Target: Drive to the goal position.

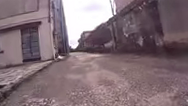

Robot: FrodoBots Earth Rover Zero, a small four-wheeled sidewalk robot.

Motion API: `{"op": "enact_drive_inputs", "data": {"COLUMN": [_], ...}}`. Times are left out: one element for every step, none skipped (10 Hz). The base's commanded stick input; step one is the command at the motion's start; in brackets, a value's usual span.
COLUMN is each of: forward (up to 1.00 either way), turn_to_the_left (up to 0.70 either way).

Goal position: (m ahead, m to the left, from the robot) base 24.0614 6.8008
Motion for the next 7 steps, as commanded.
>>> {"op": "enact_drive_inputs", "data": {"forward": [0.5,0.5,0.5,0.5,0.5,0.5,0.5], "turn_to_the_left": [0.0,0.0,0.0,0.0,0.0,0.0,0.0]}}
